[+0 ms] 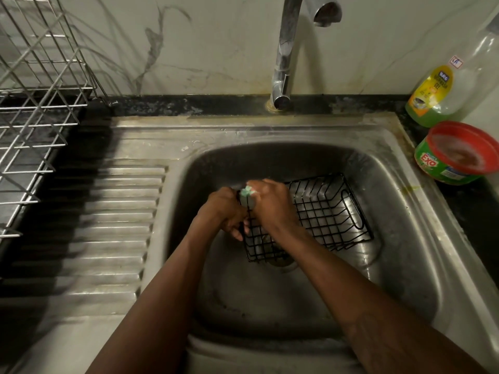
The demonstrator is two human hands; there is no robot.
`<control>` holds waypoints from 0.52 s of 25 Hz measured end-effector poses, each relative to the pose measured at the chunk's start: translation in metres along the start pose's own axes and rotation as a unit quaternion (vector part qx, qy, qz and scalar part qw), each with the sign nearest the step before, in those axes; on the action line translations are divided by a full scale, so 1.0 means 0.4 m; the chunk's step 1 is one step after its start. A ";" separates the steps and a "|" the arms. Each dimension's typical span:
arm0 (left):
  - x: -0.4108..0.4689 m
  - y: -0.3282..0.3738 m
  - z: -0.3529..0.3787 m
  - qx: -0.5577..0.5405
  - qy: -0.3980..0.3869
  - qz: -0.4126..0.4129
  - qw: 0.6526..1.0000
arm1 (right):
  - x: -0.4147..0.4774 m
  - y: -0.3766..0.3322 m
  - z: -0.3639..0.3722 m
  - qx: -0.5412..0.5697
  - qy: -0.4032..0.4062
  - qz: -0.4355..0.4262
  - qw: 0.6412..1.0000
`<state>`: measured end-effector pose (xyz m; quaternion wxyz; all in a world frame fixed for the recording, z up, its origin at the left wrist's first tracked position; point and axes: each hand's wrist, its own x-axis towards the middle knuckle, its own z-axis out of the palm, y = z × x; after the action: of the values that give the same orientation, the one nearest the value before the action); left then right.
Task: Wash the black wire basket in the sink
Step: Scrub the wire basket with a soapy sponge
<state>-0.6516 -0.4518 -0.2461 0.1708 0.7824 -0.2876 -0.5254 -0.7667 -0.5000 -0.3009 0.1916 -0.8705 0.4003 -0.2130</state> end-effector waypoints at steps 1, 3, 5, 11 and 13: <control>-0.002 0.001 0.001 -0.004 -0.007 -0.002 1.000 | -0.003 0.018 -0.013 -0.012 0.018 0.034 0.999; -0.006 0.004 -0.001 0.022 -0.019 0.029 0.999 | -0.005 0.051 -0.043 -0.013 0.051 0.093 0.994; -0.015 0.006 -0.009 0.037 -0.042 0.052 0.997 | -0.004 0.068 -0.061 0.005 0.083 0.124 0.989; -0.027 0.018 -0.005 0.098 0.015 0.031 0.995 | -0.011 0.013 -0.025 -0.029 0.020 0.028 0.999; -0.020 0.011 -0.007 0.147 0.101 0.079 0.981 | -0.006 0.018 -0.030 -0.034 0.015 0.032 0.999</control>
<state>-0.6523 -0.4505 -0.2367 0.1228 0.8229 -0.4037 -0.3805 -0.7788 -0.5046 -0.2951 0.1626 -0.8600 0.4376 -0.2061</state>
